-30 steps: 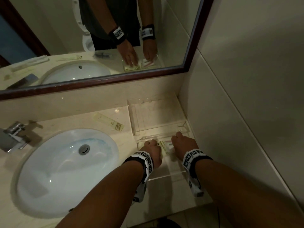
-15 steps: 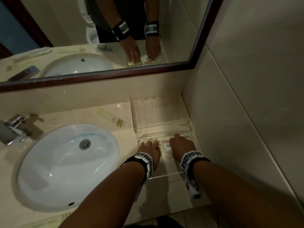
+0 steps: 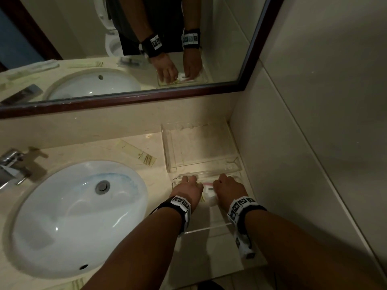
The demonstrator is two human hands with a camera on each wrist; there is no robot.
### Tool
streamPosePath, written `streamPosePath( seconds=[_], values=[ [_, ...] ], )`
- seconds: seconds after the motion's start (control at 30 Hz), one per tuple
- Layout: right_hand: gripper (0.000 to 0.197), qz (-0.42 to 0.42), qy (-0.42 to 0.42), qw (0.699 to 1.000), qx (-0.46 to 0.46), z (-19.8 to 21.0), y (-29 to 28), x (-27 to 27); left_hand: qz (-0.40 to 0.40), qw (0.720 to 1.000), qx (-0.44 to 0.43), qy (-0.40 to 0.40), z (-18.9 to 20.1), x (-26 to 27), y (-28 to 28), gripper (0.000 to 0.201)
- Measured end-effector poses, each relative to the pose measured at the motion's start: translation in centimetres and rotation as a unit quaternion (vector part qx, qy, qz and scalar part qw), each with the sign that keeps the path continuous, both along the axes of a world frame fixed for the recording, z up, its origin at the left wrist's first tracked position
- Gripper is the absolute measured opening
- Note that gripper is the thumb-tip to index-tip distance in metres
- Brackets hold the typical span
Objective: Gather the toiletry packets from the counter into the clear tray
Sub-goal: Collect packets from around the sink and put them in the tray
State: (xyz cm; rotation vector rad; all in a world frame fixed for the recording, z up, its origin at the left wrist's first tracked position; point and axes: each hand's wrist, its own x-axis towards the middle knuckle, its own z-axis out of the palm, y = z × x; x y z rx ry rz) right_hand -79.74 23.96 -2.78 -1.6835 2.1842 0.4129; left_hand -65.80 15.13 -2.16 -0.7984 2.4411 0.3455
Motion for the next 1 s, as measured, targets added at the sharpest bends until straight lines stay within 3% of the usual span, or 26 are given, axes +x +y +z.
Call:
streamPosePath(
  seconds=[0.23, 0.57, 0.8, 1.0],
  values=[
    [0.031, 0.0, 0.007, 1.0, 0.007, -0.1, -0.6, 0.1, 0.029, 0.999, -0.008, 0.015, -0.5, -0.2, 0.0, 0.039],
    [0.035, -0.004, -0.006, 1.0, 0.012, 0.1, -0.5, 0.2, -0.065, 0.997, 0.01, 0.026, -1.2, 2.4, 0.4, 0.048],
    [0.056, -0.008, -0.013, 1.0, 0.021, 0.6, -0.6, 0.2, -0.045, 0.998, -0.006, 0.042, -0.1, 2.7, 0.2, 0.047],
    [0.045, -0.021, -0.032, 0.999, -0.002, 0.5, -0.3, 1.4, 0.018, 0.999, -0.017, 0.025, 0.1, 2.0, -0.2, 0.047]
  ],
)
